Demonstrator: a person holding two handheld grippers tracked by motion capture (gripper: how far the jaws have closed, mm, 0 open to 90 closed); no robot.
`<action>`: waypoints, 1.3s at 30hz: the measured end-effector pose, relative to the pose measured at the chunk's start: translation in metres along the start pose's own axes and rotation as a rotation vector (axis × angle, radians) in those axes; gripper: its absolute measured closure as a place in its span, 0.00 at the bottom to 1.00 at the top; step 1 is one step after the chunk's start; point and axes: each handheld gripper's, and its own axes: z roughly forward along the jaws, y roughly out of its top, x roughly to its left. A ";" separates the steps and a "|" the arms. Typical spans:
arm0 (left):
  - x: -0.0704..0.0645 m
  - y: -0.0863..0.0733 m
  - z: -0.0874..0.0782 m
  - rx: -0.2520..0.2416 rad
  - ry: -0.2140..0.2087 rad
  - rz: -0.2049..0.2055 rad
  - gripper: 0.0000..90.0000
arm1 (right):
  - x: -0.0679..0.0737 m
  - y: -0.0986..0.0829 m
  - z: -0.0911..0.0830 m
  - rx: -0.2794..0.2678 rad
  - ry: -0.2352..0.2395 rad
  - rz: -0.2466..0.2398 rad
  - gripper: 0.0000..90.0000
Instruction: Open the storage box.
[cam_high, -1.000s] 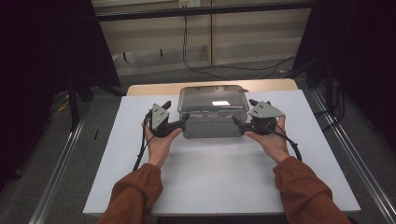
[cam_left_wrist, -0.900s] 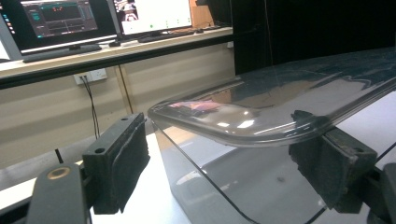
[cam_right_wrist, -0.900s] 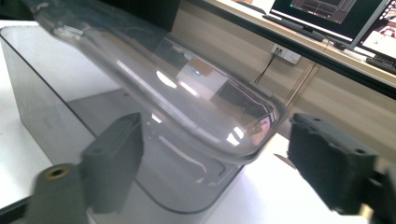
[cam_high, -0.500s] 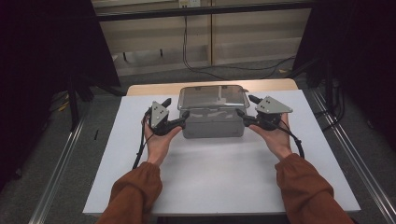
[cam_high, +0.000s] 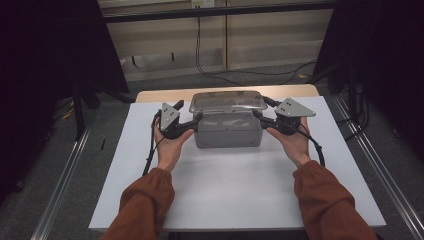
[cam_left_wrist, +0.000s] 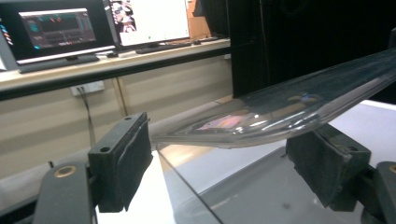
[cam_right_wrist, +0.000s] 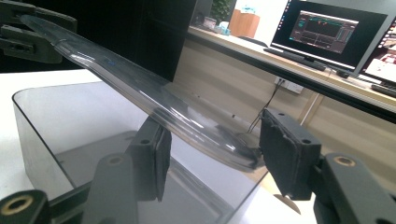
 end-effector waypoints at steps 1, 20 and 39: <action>0.000 0.001 0.001 -0.002 0.003 -0.005 0.23 | -0.001 0.001 0.001 0.003 0.002 -0.001 0.49; 0.009 0.010 0.017 -0.006 0.000 0.021 0.32 | -0.012 0.008 0.009 -0.023 -0.010 0.019 0.48; 0.013 0.016 0.028 -0.005 -0.016 0.037 0.53 | -0.025 0.015 0.016 -0.039 -0.006 0.044 0.47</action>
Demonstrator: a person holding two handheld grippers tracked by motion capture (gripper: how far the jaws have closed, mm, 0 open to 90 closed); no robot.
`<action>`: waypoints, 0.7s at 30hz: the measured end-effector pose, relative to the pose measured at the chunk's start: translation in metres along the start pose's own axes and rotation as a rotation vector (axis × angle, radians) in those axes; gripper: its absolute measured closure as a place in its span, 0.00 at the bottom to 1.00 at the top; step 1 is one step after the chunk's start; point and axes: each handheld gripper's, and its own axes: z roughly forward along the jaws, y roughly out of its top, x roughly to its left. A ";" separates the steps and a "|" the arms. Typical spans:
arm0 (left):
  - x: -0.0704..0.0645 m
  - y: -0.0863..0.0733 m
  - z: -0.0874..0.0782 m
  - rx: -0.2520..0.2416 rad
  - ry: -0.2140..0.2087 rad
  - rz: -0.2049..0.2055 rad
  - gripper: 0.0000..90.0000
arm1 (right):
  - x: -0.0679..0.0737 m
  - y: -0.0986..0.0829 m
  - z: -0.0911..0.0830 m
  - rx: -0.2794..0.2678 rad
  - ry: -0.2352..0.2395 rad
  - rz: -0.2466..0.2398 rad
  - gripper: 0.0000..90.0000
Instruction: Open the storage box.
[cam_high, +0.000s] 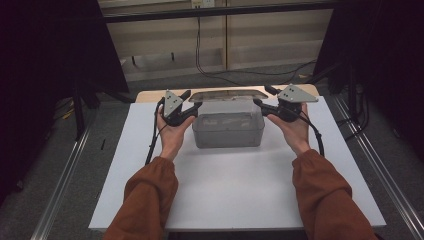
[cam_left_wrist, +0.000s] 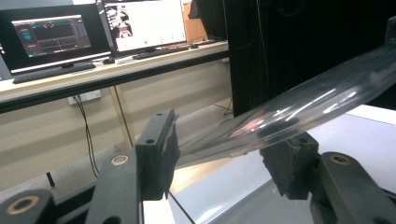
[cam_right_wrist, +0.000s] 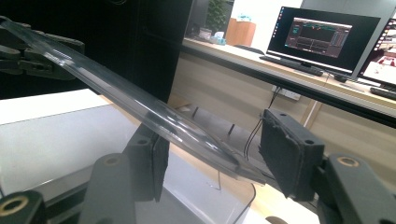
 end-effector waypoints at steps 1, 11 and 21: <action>0.000 0.001 0.001 -0.001 0.001 -0.001 0.54 | -0.001 0.001 0.001 0.000 0.001 0.001 0.48; 0.003 0.005 0.004 0.013 -0.005 0.001 0.59 | -0.007 0.000 0.008 -0.001 0.017 0.032 0.53; 0.009 0.003 0.013 0.018 0.014 0.006 0.59 | -0.015 -0.003 0.016 0.000 0.013 0.050 0.58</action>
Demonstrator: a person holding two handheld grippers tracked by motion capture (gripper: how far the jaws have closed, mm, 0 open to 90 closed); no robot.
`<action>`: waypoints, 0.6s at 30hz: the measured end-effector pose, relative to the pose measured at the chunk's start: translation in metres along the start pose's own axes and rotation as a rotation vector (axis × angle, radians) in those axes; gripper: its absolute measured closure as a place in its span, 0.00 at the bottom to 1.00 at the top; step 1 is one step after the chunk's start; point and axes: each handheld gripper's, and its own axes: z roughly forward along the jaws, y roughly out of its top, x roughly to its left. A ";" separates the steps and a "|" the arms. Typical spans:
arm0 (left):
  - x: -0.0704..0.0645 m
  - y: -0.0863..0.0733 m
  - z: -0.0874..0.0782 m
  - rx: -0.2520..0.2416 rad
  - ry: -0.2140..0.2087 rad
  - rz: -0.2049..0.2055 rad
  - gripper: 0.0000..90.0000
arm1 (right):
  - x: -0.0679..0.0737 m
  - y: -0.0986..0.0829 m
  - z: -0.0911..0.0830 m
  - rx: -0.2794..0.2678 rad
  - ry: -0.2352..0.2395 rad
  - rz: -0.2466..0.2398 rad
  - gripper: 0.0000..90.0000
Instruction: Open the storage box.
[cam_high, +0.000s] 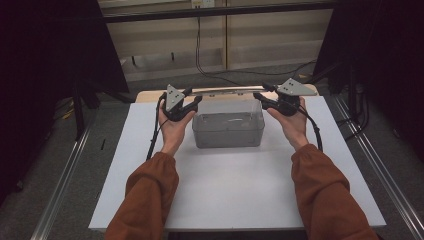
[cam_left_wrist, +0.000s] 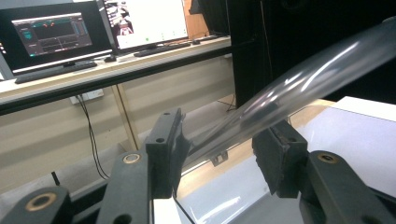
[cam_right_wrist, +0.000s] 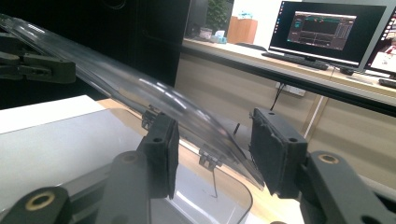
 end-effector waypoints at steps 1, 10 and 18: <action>0.002 0.000 0.000 0.001 0.002 -0.002 0.59 | 0.000 0.001 0.001 -0.004 0.000 0.001 0.58; 0.008 0.003 0.005 0.000 0.014 0.002 0.62 | -0.003 0.004 0.006 -0.012 -0.010 0.005 0.61; 0.010 0.001 0.010 0.000 0.011 -0.002 0.68 | -0.008 0.004 0.013 0.000 -0.018 0.005 0.62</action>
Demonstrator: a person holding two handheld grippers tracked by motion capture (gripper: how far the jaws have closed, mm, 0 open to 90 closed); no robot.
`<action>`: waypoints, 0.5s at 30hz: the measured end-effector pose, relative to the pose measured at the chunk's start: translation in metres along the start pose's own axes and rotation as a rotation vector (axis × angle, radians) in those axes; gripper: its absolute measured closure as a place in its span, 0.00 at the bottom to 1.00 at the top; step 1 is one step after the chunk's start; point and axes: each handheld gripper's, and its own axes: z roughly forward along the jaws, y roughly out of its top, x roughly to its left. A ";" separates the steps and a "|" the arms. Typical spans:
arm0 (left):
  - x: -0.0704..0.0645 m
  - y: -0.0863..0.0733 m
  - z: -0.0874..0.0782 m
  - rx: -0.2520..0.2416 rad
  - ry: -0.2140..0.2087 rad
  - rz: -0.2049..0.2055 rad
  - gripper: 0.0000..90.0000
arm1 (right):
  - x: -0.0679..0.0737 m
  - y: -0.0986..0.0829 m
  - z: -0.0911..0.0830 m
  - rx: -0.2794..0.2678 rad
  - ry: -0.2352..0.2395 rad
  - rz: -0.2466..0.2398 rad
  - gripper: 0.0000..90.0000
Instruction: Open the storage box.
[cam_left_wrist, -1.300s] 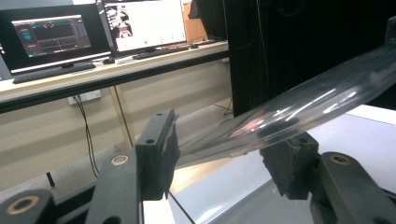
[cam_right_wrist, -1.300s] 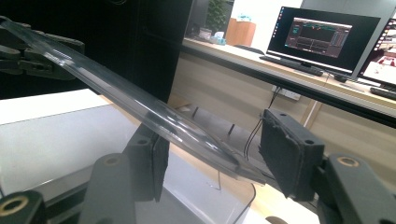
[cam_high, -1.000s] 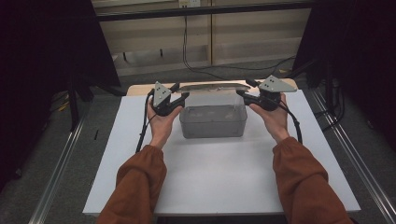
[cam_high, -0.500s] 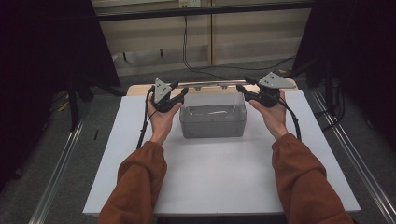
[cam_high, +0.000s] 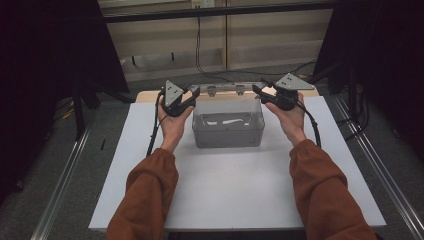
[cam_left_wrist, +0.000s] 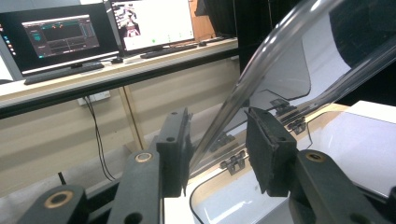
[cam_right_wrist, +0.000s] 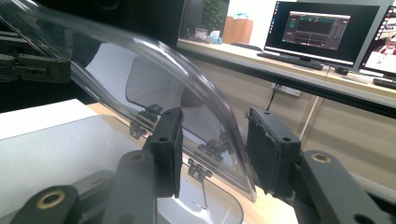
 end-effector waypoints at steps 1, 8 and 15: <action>0.000 -0.001 0.001 0.001 0.002 -0.001 0.69 | -0.001 -0.001 0.001 0.003 -0.001 0.001 0.62; 0.001 -0.001 0.004 0.002 0.000 0.002 0.71 | -0.005 -0.005 0.006 0.015 -0.007 0.003 0.63; 0.004 0.003 0.007 0.013 0.001 0.007 0.72 | -0.010 -0.010 0.010 0.018 -0.019 0.018 0.66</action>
